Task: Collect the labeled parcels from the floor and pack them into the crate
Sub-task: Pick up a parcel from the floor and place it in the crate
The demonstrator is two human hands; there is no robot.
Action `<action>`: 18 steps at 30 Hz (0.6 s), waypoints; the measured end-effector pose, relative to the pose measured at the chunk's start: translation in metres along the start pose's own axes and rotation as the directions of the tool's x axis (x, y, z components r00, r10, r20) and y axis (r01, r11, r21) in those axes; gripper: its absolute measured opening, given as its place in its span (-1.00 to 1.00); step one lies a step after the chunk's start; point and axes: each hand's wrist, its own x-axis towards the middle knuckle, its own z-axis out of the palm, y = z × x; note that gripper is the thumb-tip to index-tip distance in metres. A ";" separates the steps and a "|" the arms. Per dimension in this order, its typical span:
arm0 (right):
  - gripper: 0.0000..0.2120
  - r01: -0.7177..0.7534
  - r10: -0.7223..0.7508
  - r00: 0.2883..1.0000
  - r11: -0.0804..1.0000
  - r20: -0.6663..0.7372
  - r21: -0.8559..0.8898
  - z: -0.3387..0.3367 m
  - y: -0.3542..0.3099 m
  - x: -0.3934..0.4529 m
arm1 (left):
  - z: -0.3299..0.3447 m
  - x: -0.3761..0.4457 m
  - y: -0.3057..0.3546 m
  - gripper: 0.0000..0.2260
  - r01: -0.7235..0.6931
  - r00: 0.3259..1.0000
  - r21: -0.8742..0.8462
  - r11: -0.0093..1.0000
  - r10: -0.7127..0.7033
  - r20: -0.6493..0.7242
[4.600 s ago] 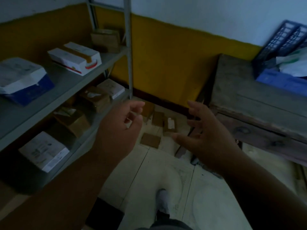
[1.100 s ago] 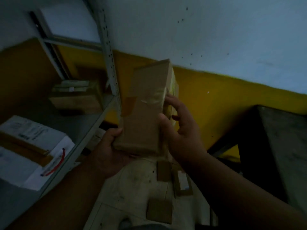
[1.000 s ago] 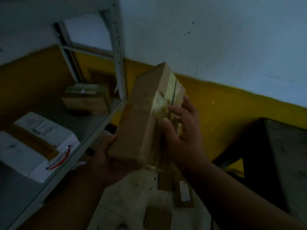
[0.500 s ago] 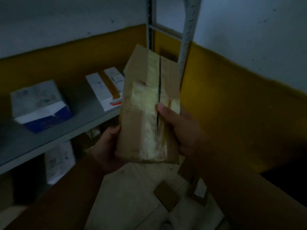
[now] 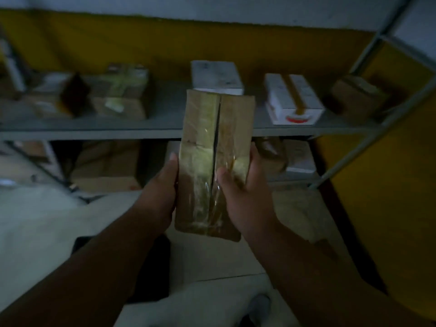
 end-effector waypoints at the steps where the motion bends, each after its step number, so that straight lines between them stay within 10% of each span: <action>1: -0.42 0.000 -0.001 0.999 1.000 0.045 0.023 0.035 -0.006 -0.011 | -0.037 -0.012 0.001 -0.52 0.018 1.000 -0.021 1.000 -0.018 0.012; 7: -0.55 -0.096 0.033 0.942 0.980 0.333 0.173 0.193 -0.042 -0.080 | -0.209 -0.086 -0.010 -0.46 0.007 0.988 -0.124 0.992 -0.026 -0.153; 14: -0.52 -0.174 0.139 0.931 0.982 0.338 0.075 0.241 -0.070 -0.103 | -0.289 -0.121 -0.002 -0.43 0.080 0.953 -0.366 0.927 -0.178 -0.244; 18: -0.63 -0.246 0.217 0.866 0.969 0.451 0.006 0.240 -0.062 -0.100 | -0.289 -0.124 -0.001 -0.55 0.104 0.870 -0.043 0.994 -0.112 -0.480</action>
